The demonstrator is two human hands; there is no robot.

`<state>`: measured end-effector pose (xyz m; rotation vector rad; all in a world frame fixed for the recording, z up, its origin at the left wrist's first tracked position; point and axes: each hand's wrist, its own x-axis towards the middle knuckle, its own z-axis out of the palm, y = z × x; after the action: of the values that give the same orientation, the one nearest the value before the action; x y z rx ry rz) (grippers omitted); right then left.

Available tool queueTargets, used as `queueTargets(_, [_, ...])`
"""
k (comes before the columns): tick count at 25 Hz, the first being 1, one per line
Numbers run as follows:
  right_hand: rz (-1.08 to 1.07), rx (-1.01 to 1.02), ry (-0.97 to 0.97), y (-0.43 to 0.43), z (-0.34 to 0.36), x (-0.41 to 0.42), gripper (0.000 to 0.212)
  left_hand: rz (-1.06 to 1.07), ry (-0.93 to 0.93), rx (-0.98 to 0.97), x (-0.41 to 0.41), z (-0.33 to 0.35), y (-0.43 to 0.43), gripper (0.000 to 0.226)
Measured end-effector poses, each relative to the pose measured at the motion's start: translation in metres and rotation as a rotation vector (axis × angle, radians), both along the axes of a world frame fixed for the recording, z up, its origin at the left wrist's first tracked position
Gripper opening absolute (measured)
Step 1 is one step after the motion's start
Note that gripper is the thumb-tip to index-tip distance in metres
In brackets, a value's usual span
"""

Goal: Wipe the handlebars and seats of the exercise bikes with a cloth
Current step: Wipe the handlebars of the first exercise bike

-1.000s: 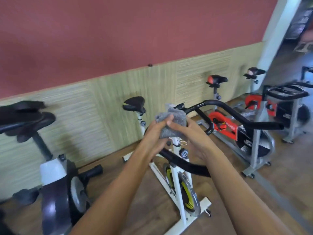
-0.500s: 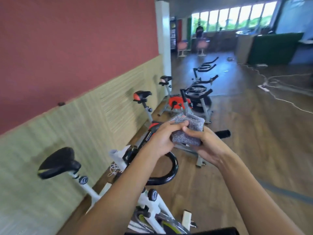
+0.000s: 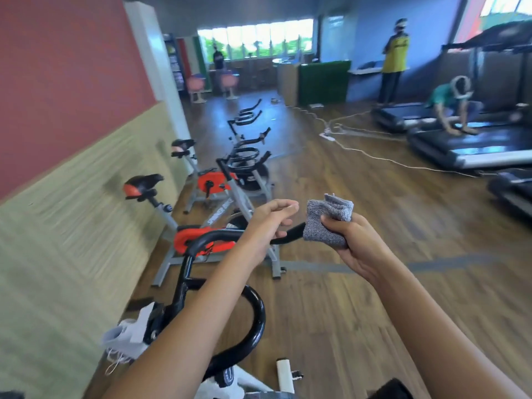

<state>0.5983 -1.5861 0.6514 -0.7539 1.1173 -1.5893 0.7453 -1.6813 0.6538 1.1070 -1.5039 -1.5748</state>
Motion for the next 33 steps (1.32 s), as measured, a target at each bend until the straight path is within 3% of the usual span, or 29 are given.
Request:
queueTargets(9, [-0.692,0.006,-0.144,0.107,-0.007,0.040,0.021,-0.543,-0.008,0.008,-0.030,-0.004,0.054,0.011])
queueTargets(14, [-0.900,-0.049,-0.302,0.187,-0.008,0.064,0.033,-0.781,-0.013,-0.002,-0.046,-0.008,0.119,0.011])
queueTargets(21, [-1.107,-0.140,-0.457,0.251,-0.040,0.107,0.028,-0.832,-0.085,-0.084,-0.022,-0.039,0.169,0.013])
queueTargets(26, [-1.224,-0.100,-0.541,0.243,-0.085,0.136,0.029,-0.842,-0.100,-0.047,0.010,-0.068,0.163,0.016])
queueTargets(30, [-1.369,-0.083,-0.436,0.215,-0.093,0.146,0.028,-1.005,-0.110,-0.018,0.012,-0.077,0.162,0.020])
queueTargets(33, [-1.370,0.019,-0.124,0.191,-0.087,0.158,0.043,-1.044,-0.071,-0.026,0.014,-0.078,0.161,0.018])
